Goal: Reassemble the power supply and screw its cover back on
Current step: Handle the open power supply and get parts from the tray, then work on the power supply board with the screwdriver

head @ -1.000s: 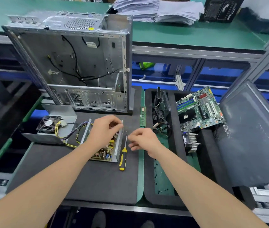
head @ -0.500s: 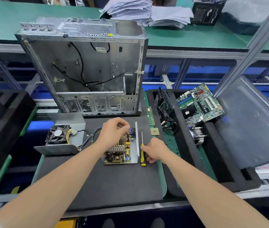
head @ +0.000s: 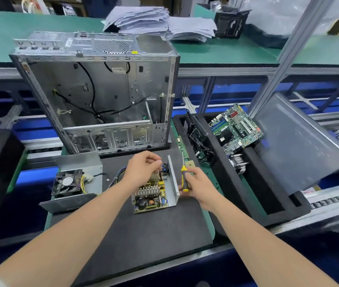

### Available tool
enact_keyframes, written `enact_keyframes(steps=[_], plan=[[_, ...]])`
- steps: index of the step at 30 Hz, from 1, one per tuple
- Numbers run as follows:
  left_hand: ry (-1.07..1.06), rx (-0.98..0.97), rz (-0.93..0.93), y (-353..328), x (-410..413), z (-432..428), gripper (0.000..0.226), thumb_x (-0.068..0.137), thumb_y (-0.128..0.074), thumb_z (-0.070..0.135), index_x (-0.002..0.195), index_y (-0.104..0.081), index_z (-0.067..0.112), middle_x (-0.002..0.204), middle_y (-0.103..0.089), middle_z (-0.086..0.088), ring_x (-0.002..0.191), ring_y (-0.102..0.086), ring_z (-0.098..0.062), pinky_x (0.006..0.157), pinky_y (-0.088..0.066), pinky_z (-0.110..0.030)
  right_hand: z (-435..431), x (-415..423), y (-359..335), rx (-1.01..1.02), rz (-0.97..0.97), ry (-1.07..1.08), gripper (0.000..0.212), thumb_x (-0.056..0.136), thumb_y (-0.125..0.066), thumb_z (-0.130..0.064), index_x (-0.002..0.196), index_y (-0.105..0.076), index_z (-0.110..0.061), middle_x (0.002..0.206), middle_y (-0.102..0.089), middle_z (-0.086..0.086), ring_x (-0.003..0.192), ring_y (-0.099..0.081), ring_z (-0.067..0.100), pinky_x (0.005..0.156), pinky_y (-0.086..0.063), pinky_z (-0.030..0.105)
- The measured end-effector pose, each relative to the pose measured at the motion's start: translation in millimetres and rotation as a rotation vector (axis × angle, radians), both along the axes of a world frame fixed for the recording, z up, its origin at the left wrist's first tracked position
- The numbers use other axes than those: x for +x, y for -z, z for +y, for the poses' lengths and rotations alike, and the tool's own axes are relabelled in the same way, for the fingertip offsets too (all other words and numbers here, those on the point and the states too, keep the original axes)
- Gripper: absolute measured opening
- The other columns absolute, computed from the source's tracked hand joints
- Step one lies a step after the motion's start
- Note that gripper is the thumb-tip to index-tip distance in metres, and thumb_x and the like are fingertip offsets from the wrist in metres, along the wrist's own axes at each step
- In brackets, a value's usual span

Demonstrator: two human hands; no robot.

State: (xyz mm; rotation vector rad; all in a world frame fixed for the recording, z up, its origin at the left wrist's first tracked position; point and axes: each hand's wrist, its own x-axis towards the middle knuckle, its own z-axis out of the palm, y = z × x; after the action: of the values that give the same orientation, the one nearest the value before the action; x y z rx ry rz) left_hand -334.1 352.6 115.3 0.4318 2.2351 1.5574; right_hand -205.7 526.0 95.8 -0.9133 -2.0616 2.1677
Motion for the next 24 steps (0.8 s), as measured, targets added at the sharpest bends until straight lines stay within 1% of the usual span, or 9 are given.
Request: enact_keyframes(steps=[3,5,7,11,14,17,18,21,24], plan=[[-0.023,0.106,-0.081,2,-7,1,0.008,0.097,-0.067,0.01,0.098,-0.073,0.014,0.086,-0.079,-0.003,0.083,-0.077,-0.017,0.079,-0.063,-0.032,8,-3,-20,0.093,0.125,0.032,0.022,0.105,-0.052,-0.02,0.115,-0.071,-0.024,0.085,-0.056,0.006,0.054,-0.047,0.014,0.046,-0.04,0.028],[-0.028,0.216,-0.168,1,-11,2,0.008,0.1,-0.064,0.007,0.102,-0.072,0.008,0.092,-0.079,-0.011,0.087,-0.077,-0.022,0.078,-0.062,-0.029,12,-7,-36,0.194,0.169,-0.027,0.028,0.101,-0.052,-0.018,0.106,-0.078,-0.026,0.076,-0.061,-0.003,0.05,-0.041,0.008,0.044,-0.029,0.022],[-0.024,0.317,-0.246,0,-13,2,0.009,0.102,-0.061,0.004,0.105,-0.069,0.002,0.096,-0.078,-0.015,0.087,-0.076,-0.023,0.076,-0.06,-0.026,13,-11,-49,0.326,0.178,-0.093,0.031,0.101,-0.051,-0.016,0.104,-0.08,-0.027,0.073,-0.068,-0.009,0.048,-0.044,0.001,0.045,-0.031,0.018],[-0.021,0.477,-0.369,-2,-16,-1,0.015,0.102,-0.052,-0.008,0.109,-0.062,0.0,0.098,-0.079,-0.015,0.094,-0.077,-0.025,0.076,-0.06,-0.024,9,-14,-63,0.552,0.158,-0.165,0.03,0.102,-0.054,-0.017,0.105,-0.079,-0.033,0.098,-0.078,-0.014,0.068,-0.061,-0.007,0.057,-0.038,0.008],[-0.023,0.55,-0.415,-1,-17,-3,0.014,0.103,-0.054,-0.003,0.116,-0.061,-0.001,0.104,-0.078,-0.018,0.102,-0.076,-0.027,0.082,-0.06,-0.025,9,-16,-64,0.587,0.179,-0.165,0.031,0.103,-0.053,-0.016,0.11,-0.078,-0.033,0.109,-0.076,-0.011,0.082,-0.065,-0.004,0.065,-0.04,0.013],[-0.043,0.607,-0.449,-1,-18,-5,0.017,0.103,-0.056,0.0,0.119,-0.059,-0.003,0.105,-0.078,-0.018,0.106,-0.075,-0.028,0.085,-0.06,-0.026,11,-18,-64,0.623,0.191,-0.163,0.031,0.104,-0.052,-0.017,0.114,-0.076,-0.033,0.11,-0.074,-0.006,0.067,-0.059,-0.004,0.059,-0.037,0.011],[-0.047,0.618,-0.454,-1,-19,-6,0.018,0.103,-0.056,0.0,0.12,-0.058,-0.003,0.105,-0.077,-0.018,0.107,-0.074,-0.028,0.085,-0.06,-0.026,12,-19,-64,0.638,0.195,-0.17,0.031,0.105,-0.052,-0.017,0.114,-0.076,-0.034,0.109,-0.073,-0.005,0.068,-0.059,-0.003,0.06,-0.038,0.012],[-0.069,0.66,-0.473,0,-20,-7,0.017,0.103,-0.056,-0.001,0.119,-0.059,-0.004,0.107,-0.076,-0.021,0.108,-0.074,-0.029,0.086,-0.06,-0.027,13,-23,-65,0.69,0.204,-0.208,0.03,0.105,-0.052,-0.02,0.116,-0.074,-0.036,0.11,-0.07,-0.004,0.096,-0.063,0.009,0.079,-0.05,0.028],[-0.092,0.673,-0.485,0,-22,-9,0.015,0.102,-0.056,-0.002,0.117,-0.059,-0.003,0.104,-0.077,-0.019,0.107,-0.074,-0.029,0.085,-0.061,-0.027,14,-27,-67,0.74,0.223,-0.232,0.029,0.104,-0.053,-0.019,0.115,-0.075,-0.035,0.104,-0.066,0.001,0.091,-0.06,0.012,0.079,-0.047,0.027]])
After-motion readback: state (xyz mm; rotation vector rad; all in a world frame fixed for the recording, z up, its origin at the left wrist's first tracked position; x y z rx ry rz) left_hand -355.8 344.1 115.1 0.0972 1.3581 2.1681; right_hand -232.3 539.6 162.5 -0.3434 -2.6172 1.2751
